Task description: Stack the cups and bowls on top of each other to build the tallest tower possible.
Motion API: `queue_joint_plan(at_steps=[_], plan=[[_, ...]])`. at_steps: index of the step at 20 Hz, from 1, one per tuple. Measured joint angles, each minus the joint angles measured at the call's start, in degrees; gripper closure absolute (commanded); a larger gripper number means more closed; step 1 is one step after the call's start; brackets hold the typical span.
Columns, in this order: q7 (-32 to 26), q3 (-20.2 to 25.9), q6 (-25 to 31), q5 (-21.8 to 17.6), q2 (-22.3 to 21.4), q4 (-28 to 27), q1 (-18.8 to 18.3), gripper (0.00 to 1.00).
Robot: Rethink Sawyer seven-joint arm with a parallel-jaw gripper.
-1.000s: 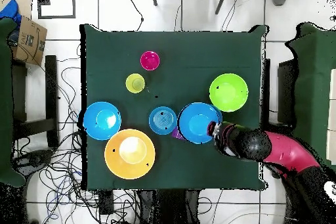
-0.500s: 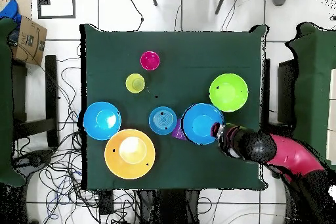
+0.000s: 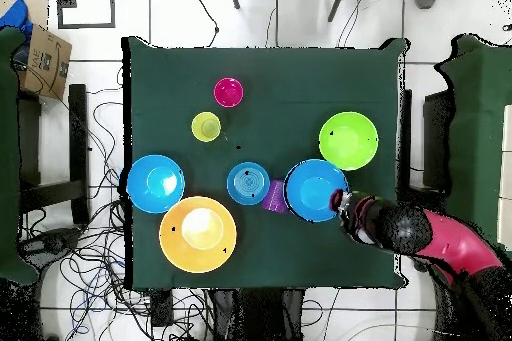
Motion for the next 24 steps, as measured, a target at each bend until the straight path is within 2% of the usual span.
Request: queue_joint_plan(at_steps=[24], plan=[[0.0, 0.0, -0.8, -1.0, 0.6, 0.0, -0.4, 1.0]])
